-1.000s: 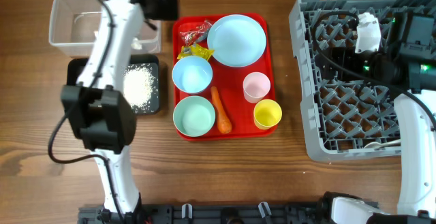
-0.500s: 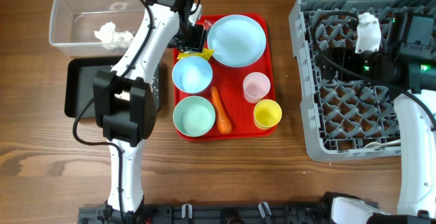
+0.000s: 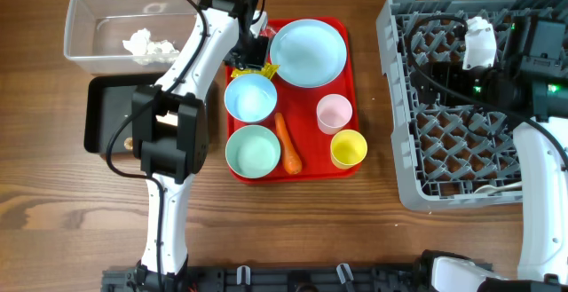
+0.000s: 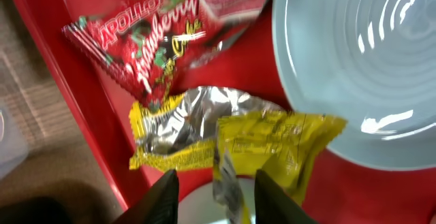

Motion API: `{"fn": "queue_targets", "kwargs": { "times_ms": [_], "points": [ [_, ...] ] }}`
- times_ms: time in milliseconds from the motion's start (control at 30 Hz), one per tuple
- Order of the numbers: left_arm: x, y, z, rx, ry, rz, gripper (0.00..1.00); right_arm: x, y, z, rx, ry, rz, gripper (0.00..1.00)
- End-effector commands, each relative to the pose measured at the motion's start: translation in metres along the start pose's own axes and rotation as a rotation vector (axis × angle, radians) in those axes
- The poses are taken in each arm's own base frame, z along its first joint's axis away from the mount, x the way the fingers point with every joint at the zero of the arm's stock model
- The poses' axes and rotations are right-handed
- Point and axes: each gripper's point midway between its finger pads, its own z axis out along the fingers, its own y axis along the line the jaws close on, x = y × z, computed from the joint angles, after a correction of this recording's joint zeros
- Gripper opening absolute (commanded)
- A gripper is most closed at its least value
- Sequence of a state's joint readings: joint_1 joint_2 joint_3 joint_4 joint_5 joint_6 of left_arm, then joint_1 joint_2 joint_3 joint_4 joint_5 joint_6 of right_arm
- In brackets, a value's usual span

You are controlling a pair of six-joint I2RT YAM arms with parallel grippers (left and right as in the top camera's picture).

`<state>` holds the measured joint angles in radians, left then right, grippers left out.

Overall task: Sort waste into correct bins and load items into the dishwasher rack
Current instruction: 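Grasp the yellow-silver wrapper on the red tray with the left gripper, then drop the yellow wrapper into the clear plastic bin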

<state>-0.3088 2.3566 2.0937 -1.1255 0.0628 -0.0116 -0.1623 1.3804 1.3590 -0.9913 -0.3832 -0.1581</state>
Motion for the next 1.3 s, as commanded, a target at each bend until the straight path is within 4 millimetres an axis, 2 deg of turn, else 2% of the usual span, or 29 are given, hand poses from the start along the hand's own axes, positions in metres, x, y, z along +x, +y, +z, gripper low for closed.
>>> {"fn": "queue_targets", "kwargs": {
  "times_ms": [0,33,67,100,233,300,433,567,733,800,867,933,1033,1167,1267],
  "points": [
    [-0.001,-0.01,0.006,0.027,-0.001,0.002,0.28,0.002,-0.001,0.002,0.007,0.012,0.003,0.9],
    [-0.001,-0.01,0.006,0.03,-0.001,-0.008,0.2,0.002,-0.001,0.002,0.007,0.012,0.004,0.9],
    [-0.002,-0.011,0.006,0.031,-0.003,-0.009,0.08,0.002,-0.001,0.002,0.007,0.012,0.003,0.9],
    [-0.002,-0.013,0.006,0.031,-0.003,-0.007,0.04,0.002,-0.001,0.002,0.007,0.012,0.003,0.9],
    [-0.005,-0.019,0.004,0.038,-0.019,0.005,0.04,0.003,-0.001,0.002,0.007,0.016,0.005,0.9],
    [-0.008,-0.02,-0.008,0.04,-0.043,0.007,0.04,0.003,-0.001,0.002,0.006,0.018,0.005,0.9],
    [-0.022,-0.023,-0.057,0.051,-0.153,0.01,0.04,0.003,-0.001,0.002,0.006,0.017,0.006,0.9],
    [-0.036,-0.023,-0.129,0.049,-0.32,-0.015,0.04,0.003,-0.001,0.002,0.006,0.017,0.006,0.9],
    [-0.036,-0.018,-0.183,0.02,-0.436,-0.02,0.04,0.003,-0.001,0.002,0.005,0.018,0.006,0.9],
    [-0.036,-0.01,-0.194,-0.018,-0.462,-0.031,0.04,0.004,-0.001,0.002,0.006,0.019,0.006,0.9],
    [-0.037,0.001,-0.201,-0.055,-0.481,-0.049,0.04,0.004,-0.001,0.002,0.005,0.019,0.006,0.9],
    [-0.038,0.022,-0.204,-0.101,-0.489,-0.085,0.04,0.003,-0.001,0.002,0.005,0.018,0.006,0.9],
    [-0.038,0.077,-0.205,-0.163,-0.492,-0.184,0.04,0.004,-0.001,0.002,0.005,0.019,0.007,0.9],
    [-0.033,0.14,-0.21,-0.214,-0.503,-0.298,0.04,0.003,-0.001,0.002,0.005,0.018,0.007,0.9],
    [-0.027,0.178,-0.205,-0.244,-0.491,-0.364,0.04,0.003,-0.001,0.002,0.005,0.018,0.006,0.9]
  ]
}}
